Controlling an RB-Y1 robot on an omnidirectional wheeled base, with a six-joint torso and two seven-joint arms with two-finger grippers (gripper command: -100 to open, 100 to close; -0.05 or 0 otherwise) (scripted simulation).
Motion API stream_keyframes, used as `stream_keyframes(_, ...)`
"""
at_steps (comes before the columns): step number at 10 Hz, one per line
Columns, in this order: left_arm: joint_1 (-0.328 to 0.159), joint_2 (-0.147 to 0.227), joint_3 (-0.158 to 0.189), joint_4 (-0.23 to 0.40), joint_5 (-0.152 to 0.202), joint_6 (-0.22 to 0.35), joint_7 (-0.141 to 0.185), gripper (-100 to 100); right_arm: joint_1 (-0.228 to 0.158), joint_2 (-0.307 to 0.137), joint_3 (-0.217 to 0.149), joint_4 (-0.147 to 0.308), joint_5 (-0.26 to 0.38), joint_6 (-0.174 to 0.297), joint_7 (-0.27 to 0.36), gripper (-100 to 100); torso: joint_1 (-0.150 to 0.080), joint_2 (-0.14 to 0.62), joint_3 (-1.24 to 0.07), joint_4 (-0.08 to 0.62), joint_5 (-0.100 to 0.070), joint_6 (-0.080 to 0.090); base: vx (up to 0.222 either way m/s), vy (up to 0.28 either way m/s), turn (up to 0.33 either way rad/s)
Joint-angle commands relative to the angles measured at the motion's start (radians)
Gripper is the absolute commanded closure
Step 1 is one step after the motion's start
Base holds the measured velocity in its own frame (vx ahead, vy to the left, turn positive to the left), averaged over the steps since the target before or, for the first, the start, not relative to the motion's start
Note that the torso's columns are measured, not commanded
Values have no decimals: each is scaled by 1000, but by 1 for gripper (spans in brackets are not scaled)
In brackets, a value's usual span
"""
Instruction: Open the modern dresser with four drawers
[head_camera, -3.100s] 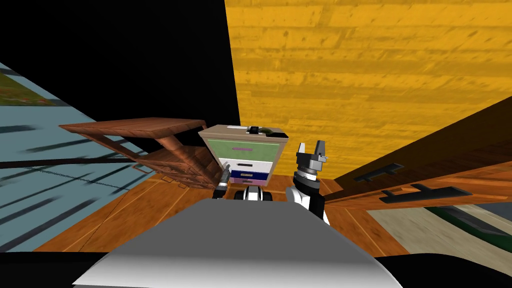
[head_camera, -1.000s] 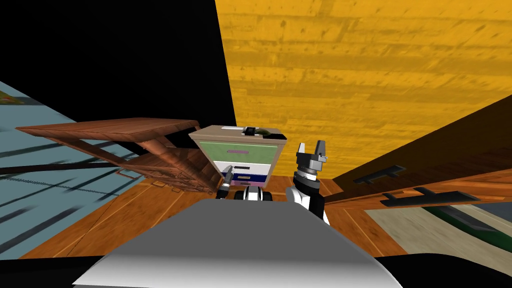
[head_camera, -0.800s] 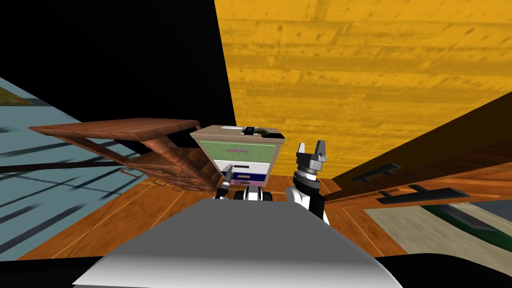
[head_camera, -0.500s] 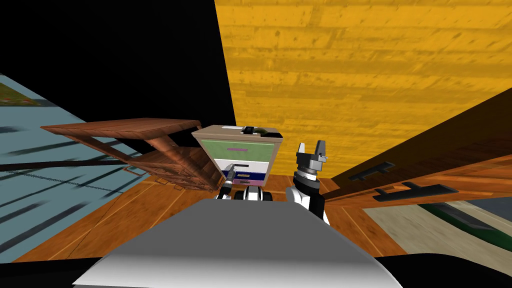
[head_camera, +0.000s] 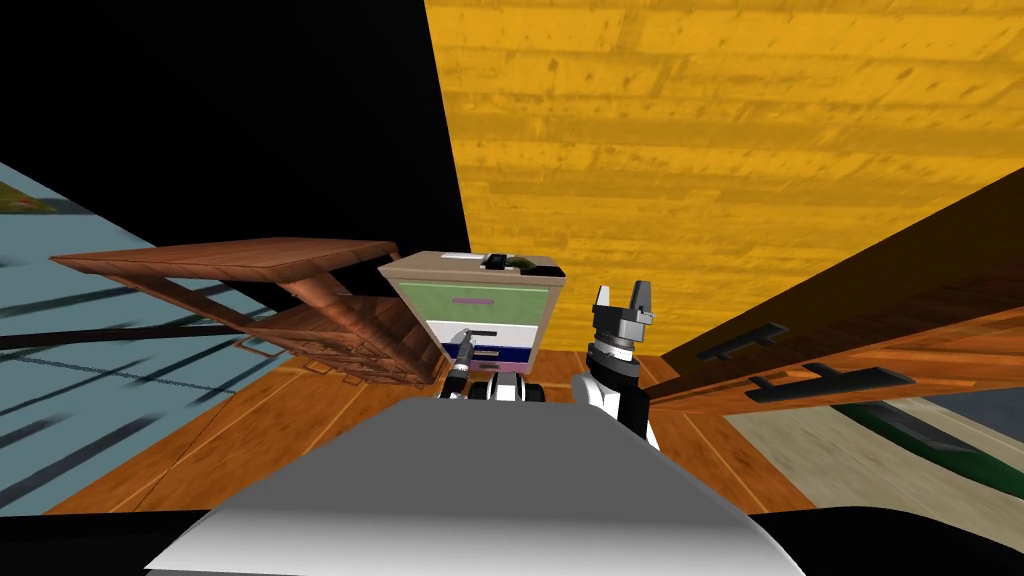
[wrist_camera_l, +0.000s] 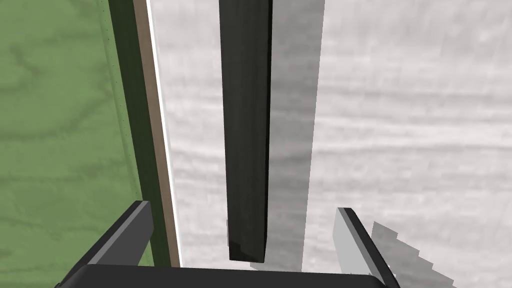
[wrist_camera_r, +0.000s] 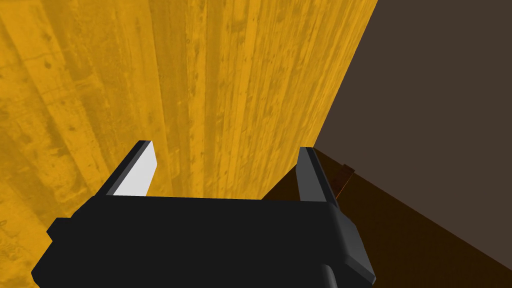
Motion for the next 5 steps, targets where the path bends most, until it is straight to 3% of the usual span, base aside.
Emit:
stream_keyframes(1, 38, 7, -47, -33, 61, -15, -62, -100, 0, 0, 0, 0, 0, 0, 0, 0, -1, 2, 1, 0, 0, 0, 59, 37, -40)
stream_keyframes(2, 64, 13, -76, -54, 92, -24, -90, -100, 0, 0, 0, 0, 0, 0, 0, 0, -2, 4, 2, 1, 0, 0, 73, 37, -79)
stream_keyframes(3, 64, 13, -76, -54, 98, -24, -96, -100, 0, 0, 0, 0, 0, 0, 0, 0, -3, 4, 3, 1, -1, 0, 59, 29, -27)
stream_keyframes(5, 115, 26, -135, -97, 165, -42, -162, -100, 0, 0, 0, 0, 0, 0, 0, 0, -2, 4, 2, 1, -1, 0, 63, 33, -58)
